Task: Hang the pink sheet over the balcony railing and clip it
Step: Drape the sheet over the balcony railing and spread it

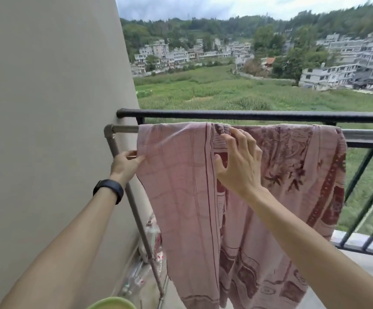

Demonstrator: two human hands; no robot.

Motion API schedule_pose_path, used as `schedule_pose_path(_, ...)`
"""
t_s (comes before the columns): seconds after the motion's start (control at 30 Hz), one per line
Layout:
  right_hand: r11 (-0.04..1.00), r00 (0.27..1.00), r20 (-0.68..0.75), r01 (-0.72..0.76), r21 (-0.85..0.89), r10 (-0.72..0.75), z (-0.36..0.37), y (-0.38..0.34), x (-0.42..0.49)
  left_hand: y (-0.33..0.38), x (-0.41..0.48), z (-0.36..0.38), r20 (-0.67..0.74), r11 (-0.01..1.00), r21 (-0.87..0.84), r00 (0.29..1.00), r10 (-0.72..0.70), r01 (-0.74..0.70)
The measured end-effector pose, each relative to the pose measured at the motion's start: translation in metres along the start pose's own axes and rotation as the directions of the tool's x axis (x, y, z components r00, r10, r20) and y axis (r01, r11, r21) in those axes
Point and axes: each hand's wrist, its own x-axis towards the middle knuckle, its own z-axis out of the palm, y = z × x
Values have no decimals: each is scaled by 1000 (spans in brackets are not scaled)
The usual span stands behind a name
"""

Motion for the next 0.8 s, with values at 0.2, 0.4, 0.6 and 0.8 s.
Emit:
schedule_pose_path(0.2,984,970,176,177,-23,-171,57,-91,68,3,21,-53,300,933,-342,954,-5,113)
schedule_pose_path(0.4,998,854,518,56,-2,-47,89,-176,148,3,59,-86,187,927,-352,961,203,-127)
schedule_pose_path(0.6,975,884,456,3,224,-107,108,-210,193,3,95,-111,50,920,-283,953,298,-272)
schedule_pose_path(0.8,986,747,645,91,139,-160,135,-233,190,-19,110,-118,98,950,-239,968,230,-202)
